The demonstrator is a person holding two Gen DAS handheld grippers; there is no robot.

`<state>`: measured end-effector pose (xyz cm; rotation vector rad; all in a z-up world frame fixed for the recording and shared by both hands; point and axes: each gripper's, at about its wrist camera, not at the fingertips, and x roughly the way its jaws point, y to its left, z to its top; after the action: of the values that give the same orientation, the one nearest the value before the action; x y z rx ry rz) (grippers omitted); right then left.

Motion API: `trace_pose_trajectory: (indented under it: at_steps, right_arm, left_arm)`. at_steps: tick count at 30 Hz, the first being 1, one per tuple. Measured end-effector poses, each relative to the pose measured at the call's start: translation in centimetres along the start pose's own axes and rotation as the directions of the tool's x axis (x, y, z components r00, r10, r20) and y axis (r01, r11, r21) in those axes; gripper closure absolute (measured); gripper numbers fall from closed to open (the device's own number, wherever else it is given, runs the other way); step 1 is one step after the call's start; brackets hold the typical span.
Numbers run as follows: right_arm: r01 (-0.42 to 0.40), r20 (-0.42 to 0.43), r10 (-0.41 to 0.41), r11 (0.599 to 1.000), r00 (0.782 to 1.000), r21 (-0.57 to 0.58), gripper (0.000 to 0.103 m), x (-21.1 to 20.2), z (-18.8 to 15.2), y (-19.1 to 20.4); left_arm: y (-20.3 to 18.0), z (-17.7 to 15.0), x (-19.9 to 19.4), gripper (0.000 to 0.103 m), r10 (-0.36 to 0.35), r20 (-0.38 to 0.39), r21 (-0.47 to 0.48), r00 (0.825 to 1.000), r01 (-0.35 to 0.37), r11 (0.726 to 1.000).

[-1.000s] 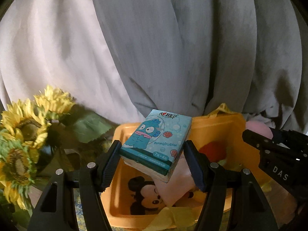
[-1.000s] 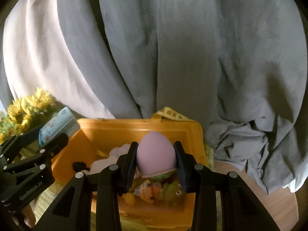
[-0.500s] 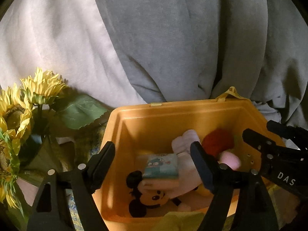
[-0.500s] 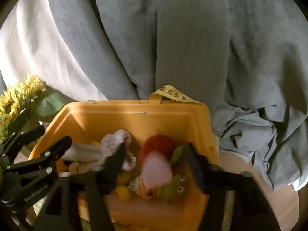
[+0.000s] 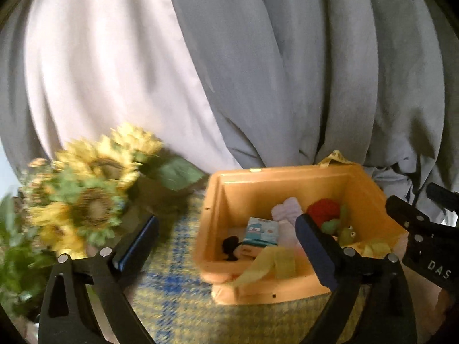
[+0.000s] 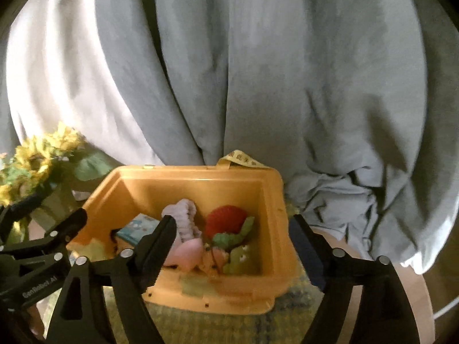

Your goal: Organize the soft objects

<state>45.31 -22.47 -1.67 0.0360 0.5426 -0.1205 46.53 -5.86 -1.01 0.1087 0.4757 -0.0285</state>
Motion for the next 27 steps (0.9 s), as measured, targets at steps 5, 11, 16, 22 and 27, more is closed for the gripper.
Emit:
trace_pose_trajectory:
  at_steps: [5, 11, 16, 22, 27]
  right_arm:
    - [0.013, 0.055, -0.013, 1.000, 0.998, -0.006, 0.013, -4.9, -1.1, 0.2]
    - [0.017, 0.086, -0.017, 1.000, 0.996, -0.003, 0.010, -9.9, -3.0, 0.7]
    - [0.038, 0.098, -0.040, 0.999, 0.994, 0.021, 0.009, -13.6, -5.1, 1.7]
    - [0.056, 0.126, -0.059, 0.998, 0.990, 0.031, 0.009, -17.9, -7.6, 3.2]
    - [0.061, 0.139, -0.066, 0.997, 0.988, 0.041, 0.009, -21.1, -9.1, 3.9]
  left_arm:
    - [1.1, -1.1, -5.0, 0.002, 0.013, 0.061, -0.001, 0.998, -0.013, 1.000]
    - [2.4, -3.0, -10.1, 0.001, 0.029, 0.109, 0.022, 0.994, -0.032, 0.999]
    - [3.7, -4.7, -13.9, 0.000, 0.005, 0.141, 0.052, 0.990, -0.013, 0.999]
    - [4.8, -6.7, -17.4, 0.000, -0.044, 0.145, 0.073, 0.988, 0.034, 0.997]
    - [5.6, -8.0, -20.4, 0.000, -0.062, 0.159, 0.066, 0.985, 0.052, 0.996]
